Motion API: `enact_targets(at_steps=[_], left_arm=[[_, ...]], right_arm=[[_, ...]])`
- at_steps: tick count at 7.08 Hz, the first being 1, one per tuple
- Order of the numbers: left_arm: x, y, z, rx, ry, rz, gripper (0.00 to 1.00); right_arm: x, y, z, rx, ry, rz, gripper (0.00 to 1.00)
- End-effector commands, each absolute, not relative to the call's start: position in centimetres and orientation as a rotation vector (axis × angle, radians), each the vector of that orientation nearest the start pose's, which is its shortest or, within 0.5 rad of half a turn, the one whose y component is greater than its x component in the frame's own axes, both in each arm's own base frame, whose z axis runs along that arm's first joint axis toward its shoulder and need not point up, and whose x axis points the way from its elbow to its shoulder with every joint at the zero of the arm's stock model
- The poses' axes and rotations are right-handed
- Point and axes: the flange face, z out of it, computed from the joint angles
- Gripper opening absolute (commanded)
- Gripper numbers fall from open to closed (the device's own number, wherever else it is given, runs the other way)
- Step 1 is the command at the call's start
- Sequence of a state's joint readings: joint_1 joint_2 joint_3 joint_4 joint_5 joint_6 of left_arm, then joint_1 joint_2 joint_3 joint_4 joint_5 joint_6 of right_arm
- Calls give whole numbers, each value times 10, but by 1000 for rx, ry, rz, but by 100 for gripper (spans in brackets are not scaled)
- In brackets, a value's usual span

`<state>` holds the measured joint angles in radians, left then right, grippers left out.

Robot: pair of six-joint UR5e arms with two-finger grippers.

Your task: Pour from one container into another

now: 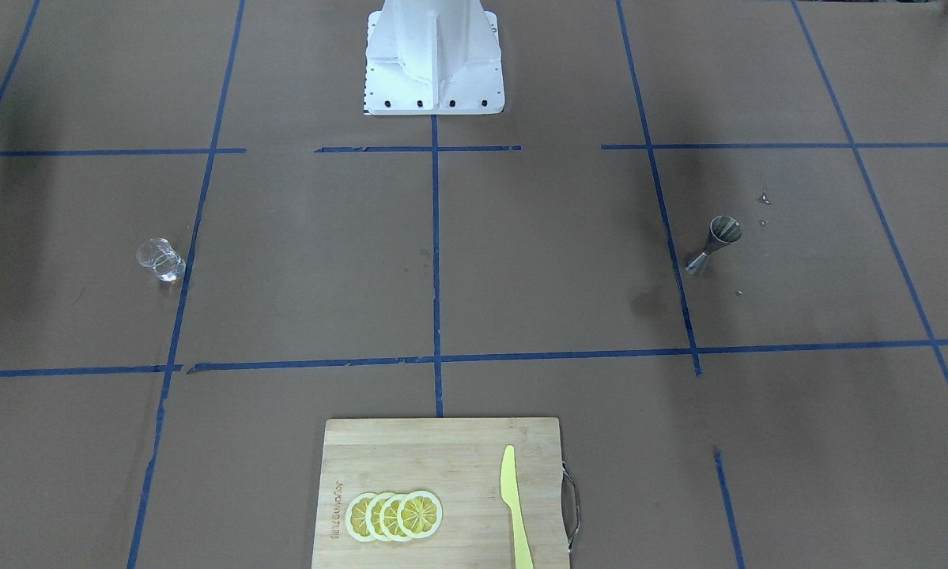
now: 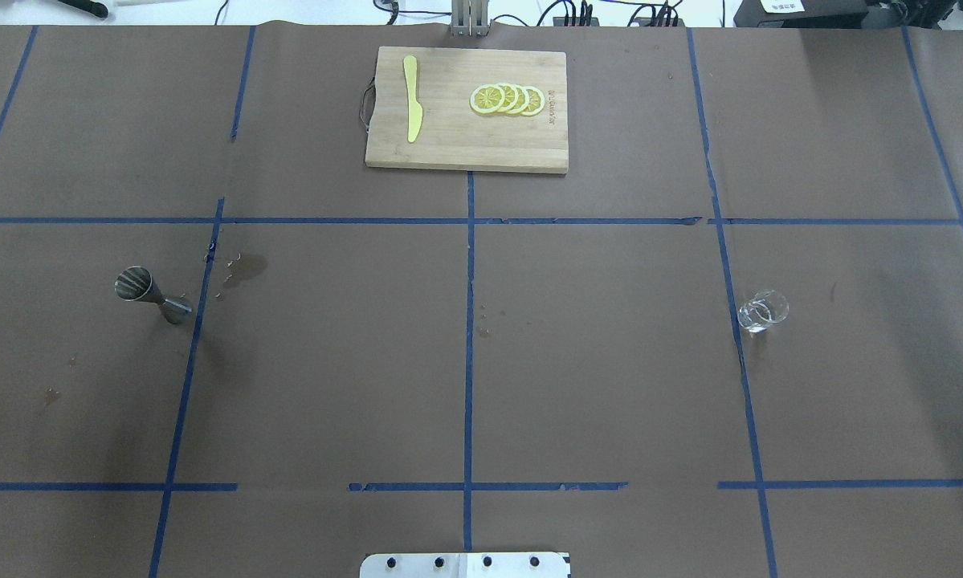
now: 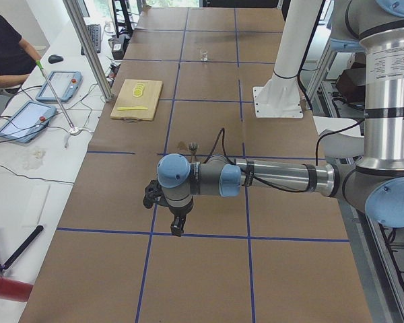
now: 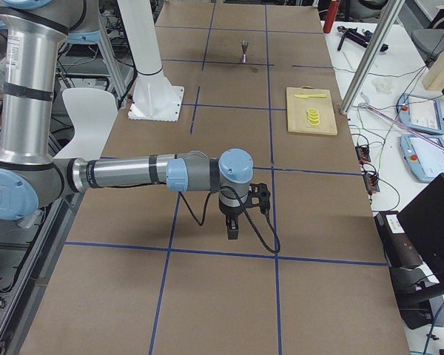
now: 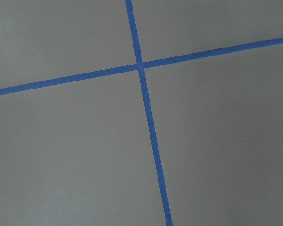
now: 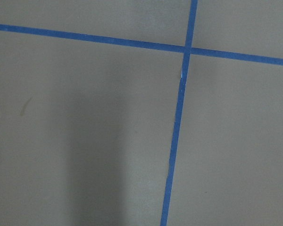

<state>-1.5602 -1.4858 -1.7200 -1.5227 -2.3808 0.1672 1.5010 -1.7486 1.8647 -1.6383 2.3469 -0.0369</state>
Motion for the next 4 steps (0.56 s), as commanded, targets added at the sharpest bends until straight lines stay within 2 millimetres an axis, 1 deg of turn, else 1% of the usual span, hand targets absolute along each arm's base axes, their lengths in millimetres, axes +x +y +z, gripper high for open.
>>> enact_targets(at_steps=[1, 3, 4], left_arm=[[-55, -455, 624, 127, 786, 245, 100], [-55, -455, 626, 126, 785, 265, 100], [-55, -454, 632, 116, 786, 263, 100]], right_arm=[[34, -420, 602, 32, -779, -120, 100], [33, -420, 603, 30, -786, -118, 100], [34, -418, 604, 27, -786, -117, 100]])
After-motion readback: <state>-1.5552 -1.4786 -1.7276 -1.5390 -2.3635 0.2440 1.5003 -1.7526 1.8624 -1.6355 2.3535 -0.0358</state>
